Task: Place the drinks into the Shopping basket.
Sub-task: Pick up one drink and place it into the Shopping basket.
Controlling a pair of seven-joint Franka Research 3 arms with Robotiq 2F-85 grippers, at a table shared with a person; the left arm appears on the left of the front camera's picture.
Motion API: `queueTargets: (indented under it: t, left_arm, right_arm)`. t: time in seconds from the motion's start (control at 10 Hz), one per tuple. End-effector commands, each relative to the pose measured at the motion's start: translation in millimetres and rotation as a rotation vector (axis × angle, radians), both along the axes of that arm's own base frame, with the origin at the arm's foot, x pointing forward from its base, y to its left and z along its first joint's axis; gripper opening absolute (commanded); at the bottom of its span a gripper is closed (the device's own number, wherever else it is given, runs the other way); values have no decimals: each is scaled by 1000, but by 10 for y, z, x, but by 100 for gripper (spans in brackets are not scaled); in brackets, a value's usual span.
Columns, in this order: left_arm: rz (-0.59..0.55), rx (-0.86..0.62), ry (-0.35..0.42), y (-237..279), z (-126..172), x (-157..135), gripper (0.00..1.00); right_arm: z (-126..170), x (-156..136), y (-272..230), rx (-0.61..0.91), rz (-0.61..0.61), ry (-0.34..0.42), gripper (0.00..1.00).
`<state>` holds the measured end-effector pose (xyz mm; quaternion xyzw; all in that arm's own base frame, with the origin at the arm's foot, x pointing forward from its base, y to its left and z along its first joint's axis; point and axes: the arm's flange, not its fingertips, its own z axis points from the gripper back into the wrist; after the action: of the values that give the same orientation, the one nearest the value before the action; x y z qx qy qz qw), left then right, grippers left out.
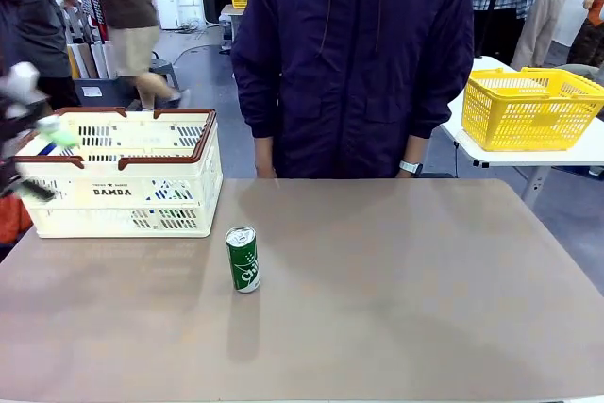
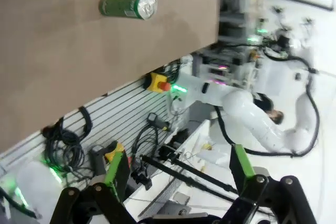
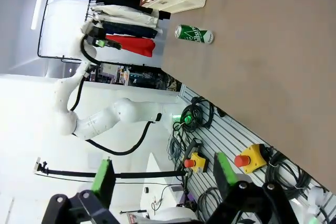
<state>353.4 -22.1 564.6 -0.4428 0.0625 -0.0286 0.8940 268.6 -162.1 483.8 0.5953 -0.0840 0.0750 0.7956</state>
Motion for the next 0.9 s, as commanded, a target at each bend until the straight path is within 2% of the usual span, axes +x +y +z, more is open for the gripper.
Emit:
queueTargets:
  t: [0.0, 0.1, 0.2, 0.4, 0.5, 0.6, 0.8]
  left_arm:
    - [-68, 379, 143, -1129, 452, 418, 100]
    - [-17, 498, 157, -1600, 466, 553, 100]
    - [-5, 564, 119, -2021, 383, 639, 100]
    - [57, 674, -52, -2597, 48, 645, 100]
    - [26, 697, -137, -2723, -149, 592, 100]
    - [-13, 694, -180, -2736, -351, 562, 100]
    - [-6, 692, -250, -2749, -698, 522, 100]
  right_arm:
    - [62, -7, 8, 20, -9, 10, 100]
    - [62, -7, 8, 20, -9, 10, 100]
    - [62, -7, 8, 20, -9, 10, 100]
    - [62, -7, 8, 20, -9, 10, 100]
    - [62, -7, 8, 20, -9, 10, 100]
    - [62, -7, 8, 20, -9, 10, 100]
    - [62, -7, 8, 20, -9, 10, 100]
